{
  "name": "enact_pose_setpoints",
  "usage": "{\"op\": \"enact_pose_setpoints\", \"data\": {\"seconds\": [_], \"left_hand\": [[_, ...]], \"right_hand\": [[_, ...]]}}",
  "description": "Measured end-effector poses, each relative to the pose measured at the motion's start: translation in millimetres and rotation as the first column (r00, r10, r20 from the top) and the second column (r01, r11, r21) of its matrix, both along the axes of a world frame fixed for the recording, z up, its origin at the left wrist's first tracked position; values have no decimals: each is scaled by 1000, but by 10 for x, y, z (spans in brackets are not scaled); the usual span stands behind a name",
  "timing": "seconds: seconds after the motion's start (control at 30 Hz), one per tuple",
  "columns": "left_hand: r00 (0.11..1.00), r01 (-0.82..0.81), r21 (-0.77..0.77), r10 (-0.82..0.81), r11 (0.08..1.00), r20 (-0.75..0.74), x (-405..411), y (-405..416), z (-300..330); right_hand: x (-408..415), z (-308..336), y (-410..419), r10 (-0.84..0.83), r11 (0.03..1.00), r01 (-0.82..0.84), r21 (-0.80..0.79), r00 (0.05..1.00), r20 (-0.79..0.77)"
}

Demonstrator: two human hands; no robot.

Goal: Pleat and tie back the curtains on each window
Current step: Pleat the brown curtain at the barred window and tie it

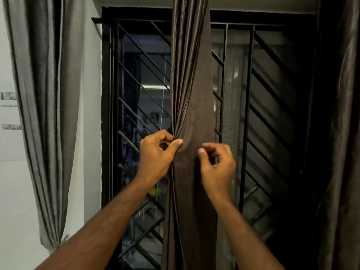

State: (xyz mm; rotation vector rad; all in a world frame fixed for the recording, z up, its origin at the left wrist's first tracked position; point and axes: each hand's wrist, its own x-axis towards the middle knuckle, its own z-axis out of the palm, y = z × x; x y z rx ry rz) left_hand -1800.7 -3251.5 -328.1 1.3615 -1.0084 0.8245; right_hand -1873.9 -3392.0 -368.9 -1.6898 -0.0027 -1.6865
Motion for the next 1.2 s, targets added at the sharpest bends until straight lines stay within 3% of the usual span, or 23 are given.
{"op": "enact_pose_setpoints", "data": {"seconds": [0.07, 0.13, 0.2, 0.23, 0.37, 0.5, 0.67, 0.77, 0.87, 1.0, 1.1, 1.2], "left_hand": [[1000, 8, 13, -8, 1000, -2, 24, 31, -5], [1000, 11, 20, -11, 1000, -15, 54, 53, 0], [1000, 7, 23, -7, 1000, -20, 78, 64, -6], [1000, -8, 20, 8, 1000, -12, 84, 67, -10], [987, -154, -21, 155, 988, 42, 114, 82, -18], [937, -317, -13, 315, 948, 152, 99, 29, -29], [868, -438, -3, 423, 899, 259, 25, -46, -29], [929, -330, -3, 325, 944, 174, -4, -72, -17], [996, -90, -37, 91, 995, 20, -17, -43, -25], [988, 130, -61, -134, 990, -81, -25, 13, -54], [992, 83, -80, -90, 993, -83, -25, 33, -29], [996, -33, -53, 29, 998, -79, 53, 90, 13]], "right_hand": [[59, 107, -192, 77, 976, -63, 207, 995, -61], [125, 196, -320, 289, 904, -239, 355, 953, -94], [149, 234, -369, 426, 823, -352, 446, 902, -74], [144, 243, -378, 416, 823, -346, 451, 907, -63], [21, 204, -300, 254, 891, -234, 389, 967, -1], [-130, 157, 46, -25, 977, 26, 211, 1000, -6], [-82, 101, 374, -136, 991, 136, -4, 991, 6], [-26, 69, 481, -117, 984, 117, -134, 993, 2], [27, 51, 543, -93, 983, 91, -162, 996, -5], [69, 46, 597, -40, 989, 43, -144, 999, 21], [99, 35, 593, 45, 985, -41, -167, 999, 15], [147, -25, 509, 299, 925, -333, -182, 935, -192]]}}
